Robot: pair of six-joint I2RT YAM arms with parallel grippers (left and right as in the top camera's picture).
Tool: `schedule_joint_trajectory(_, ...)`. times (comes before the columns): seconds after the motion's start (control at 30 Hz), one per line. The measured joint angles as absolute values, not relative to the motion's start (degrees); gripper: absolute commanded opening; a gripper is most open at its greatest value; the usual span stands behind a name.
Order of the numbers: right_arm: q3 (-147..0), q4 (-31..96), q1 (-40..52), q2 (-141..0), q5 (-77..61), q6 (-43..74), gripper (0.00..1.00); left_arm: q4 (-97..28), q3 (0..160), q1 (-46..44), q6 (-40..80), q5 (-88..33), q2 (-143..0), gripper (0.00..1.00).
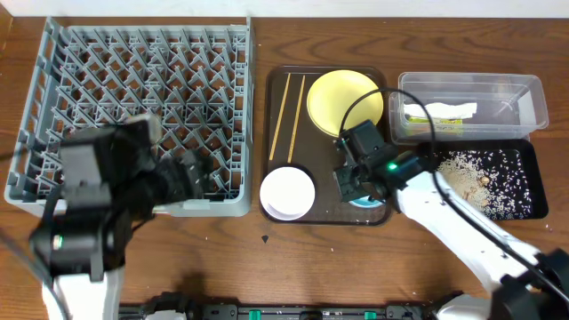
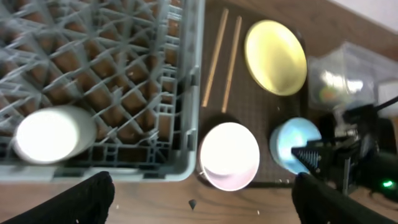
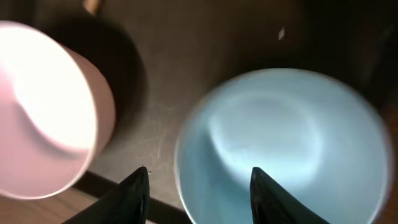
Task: Sort waste into correct bins and load items into the dishwasher
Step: 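Set the empty blue bowl back on the brown tray, then grasp a wooden chopstick on the brown tray with the left gripper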
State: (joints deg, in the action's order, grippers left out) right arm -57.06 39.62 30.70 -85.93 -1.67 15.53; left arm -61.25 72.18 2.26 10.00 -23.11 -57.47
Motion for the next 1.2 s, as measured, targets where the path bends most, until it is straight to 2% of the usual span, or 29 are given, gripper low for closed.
schedule_joint_trajectory(0.2, -64.23, 42.3, 22.85, -77.32, -5.61, 17.26, 0.46, -59.79, 79.61, -11.51, 10.0, -14.13, -69.71, 0.9)
schedule_joint_trajectory(0.33, -66.83, 42.37, 15.38, -71.88, -9.65, 18.72, 0.47, -54.72, 80.82, -19.7, 9.87, -5.17, -77.97, 0.82)
schedule_joint_trajectory(0.47, -66.92, 44.4, 12.58, -70.57, -11.94, 18.57, 0.47, -46.15, 80.88, -23.88, 9.67, -1.06, -88.05, 0.76)
schedule_joint_trajectory(0.73, -66.87, 47.62, 12.56, -70.87, -13.61, 18.17, 0.47, -31.09, 80.9, -26.09, 9.21, 0.75, -106.17, 0.65)
schedule_joint_trajectory(0.83, -66.87, 47.75, 12.56, -70.87, -13.74, 18.15, 0.47, -27.59, 80.9, -26.09, 9.23, 0.86, -109.62, 0.57)
schedule_joint_trajectory(1.2, -66.87, 48.21, 12.56, -70.87, -13.76, 17.76, 0.48, -21.78, 80.9, -26.17, 9.15, -3.25, -119.61, 0.47)
